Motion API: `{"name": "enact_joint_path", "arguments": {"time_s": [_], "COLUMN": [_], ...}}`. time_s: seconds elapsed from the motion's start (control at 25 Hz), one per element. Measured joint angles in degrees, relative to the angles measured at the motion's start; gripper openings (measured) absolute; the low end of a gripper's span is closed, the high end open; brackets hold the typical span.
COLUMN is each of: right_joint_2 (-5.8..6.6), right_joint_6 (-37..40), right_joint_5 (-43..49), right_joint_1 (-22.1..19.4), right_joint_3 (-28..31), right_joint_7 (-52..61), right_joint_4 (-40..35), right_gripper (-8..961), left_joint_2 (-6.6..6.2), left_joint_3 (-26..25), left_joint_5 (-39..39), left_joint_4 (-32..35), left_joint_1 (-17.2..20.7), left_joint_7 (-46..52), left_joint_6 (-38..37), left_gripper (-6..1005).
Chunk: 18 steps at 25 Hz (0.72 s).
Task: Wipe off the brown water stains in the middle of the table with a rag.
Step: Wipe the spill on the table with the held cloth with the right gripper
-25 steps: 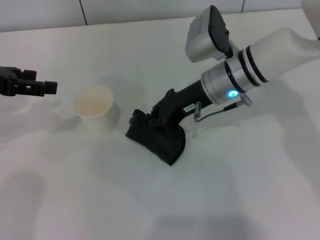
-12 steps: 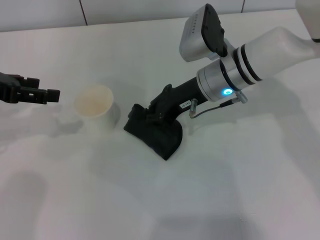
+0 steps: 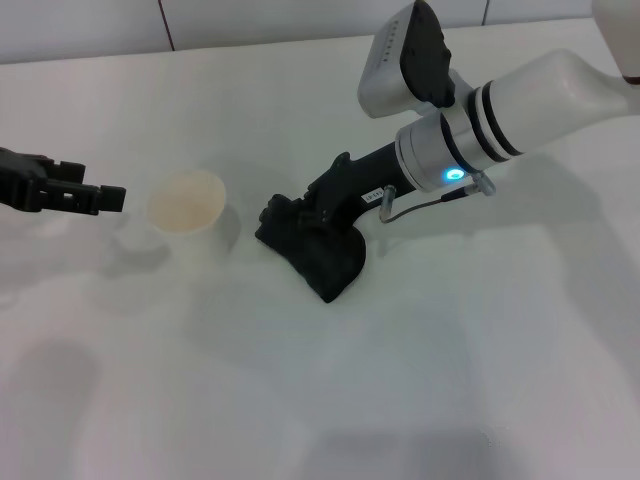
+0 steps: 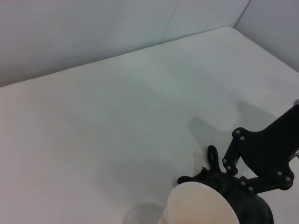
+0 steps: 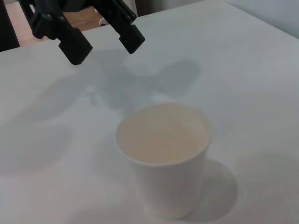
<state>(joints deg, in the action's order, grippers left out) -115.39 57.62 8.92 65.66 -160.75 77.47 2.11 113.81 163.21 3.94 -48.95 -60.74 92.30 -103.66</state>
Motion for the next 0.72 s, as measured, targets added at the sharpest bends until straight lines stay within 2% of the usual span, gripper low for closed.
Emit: {"name": "enact_joint_path", "arguments": {"time_s": [0.28,0.72], "right_joint_2": [0.0,0.23], "right_joint_6": [-3.51,-4.55], "right_joint_5": [-0.49,-3.25], "right_joint_1": [0.0,0.75], "right_joint_3": [0.0,-0.02], "right_joint_7": [-0.05,-0.03], "right_joint_4": [0.04,0.66], "right_gripper": [122,122], "left_joint_2": [0.09,0.2], "left_joint_3": [0.0,0.0], "left_joint_5": [0.02,0.02], "left_joint_4": [0.0,0.0], "left_joint_1": [-0.14,-0.17], "left_joint_7": [-0.01,0.12], "left_joint_6": [0.2,0.27], "left_gripper": [892,892]}}
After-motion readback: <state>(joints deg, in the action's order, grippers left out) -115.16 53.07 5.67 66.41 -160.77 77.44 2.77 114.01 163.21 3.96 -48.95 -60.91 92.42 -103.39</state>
